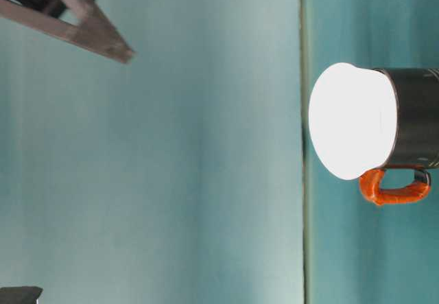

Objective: Put the paper cup into the moved red handle cup holder.

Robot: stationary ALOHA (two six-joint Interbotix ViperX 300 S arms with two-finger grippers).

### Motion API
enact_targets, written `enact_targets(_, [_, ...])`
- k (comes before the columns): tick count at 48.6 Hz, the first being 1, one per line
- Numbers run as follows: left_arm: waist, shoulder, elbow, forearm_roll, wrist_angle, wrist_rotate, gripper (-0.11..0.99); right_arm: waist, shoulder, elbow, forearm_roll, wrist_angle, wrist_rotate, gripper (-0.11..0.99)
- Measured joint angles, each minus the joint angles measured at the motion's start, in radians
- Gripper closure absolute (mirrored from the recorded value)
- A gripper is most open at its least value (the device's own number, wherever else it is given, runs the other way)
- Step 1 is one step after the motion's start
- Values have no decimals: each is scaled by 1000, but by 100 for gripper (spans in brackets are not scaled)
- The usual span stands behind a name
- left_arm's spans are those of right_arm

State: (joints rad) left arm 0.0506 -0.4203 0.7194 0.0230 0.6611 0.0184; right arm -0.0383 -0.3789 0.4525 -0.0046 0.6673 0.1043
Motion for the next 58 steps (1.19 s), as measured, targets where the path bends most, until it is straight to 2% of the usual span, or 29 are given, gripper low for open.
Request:
enact_targets(26, [2, -3, 2, 0, 0, 2, -7, -2, -31, 63, 0, -29, 0, -1])
enact_targets(58, [0, -6, 2, 0, 0, -2, -7, -2, -31, 69, 0, -40, -2, 0])
